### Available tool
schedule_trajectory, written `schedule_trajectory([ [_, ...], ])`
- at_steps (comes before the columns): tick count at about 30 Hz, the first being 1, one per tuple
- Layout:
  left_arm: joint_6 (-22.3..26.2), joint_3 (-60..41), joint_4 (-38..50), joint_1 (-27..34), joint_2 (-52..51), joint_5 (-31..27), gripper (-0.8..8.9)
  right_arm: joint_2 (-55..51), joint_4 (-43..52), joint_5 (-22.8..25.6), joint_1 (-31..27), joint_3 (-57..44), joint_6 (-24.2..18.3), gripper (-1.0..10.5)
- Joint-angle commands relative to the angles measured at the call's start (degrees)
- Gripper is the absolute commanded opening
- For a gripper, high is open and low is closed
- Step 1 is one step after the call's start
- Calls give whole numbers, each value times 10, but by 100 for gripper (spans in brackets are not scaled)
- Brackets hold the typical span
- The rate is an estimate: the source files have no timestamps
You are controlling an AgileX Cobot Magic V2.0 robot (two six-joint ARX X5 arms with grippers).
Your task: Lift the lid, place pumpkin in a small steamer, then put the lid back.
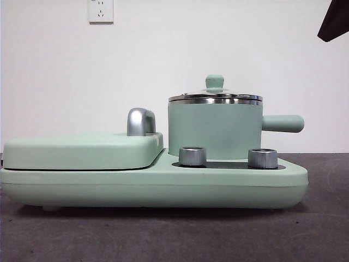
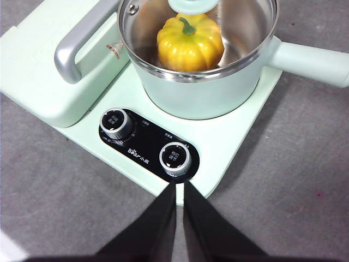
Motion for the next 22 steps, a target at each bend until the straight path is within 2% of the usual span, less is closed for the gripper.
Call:
schedule_trajectory([
  [1, 5, -11, 6, 0, 0, -1, 7, 2, 5, 0, 3, 4, 2, 20],
  [5, 5, -11, 6, 0, 0, 0, 7, 2, 5, 0, 3, 4, 2, 20],
  [7, 5, -11, 6, 0, 0, -1, 7, 2, 6, 5, 3, 4, -38, 20],
  [11, 5, -11, 6, 0, 0, -1, 7, -18, 42, 16, -5, -8, -81, 20],
  [14, 5, -11, 6, 0, 0, 0, 7, -74, 165, 15, -33, -88, -120, 20],
  [18, 5, -11, 6, 0, 0, -1, 7, -202, 322, 17, -93, -254, -118, 20],
  [22, 5, -11, 6, 0, 0, 0, 7, -313, 408, 43, -144, -383, -112, 20],
])
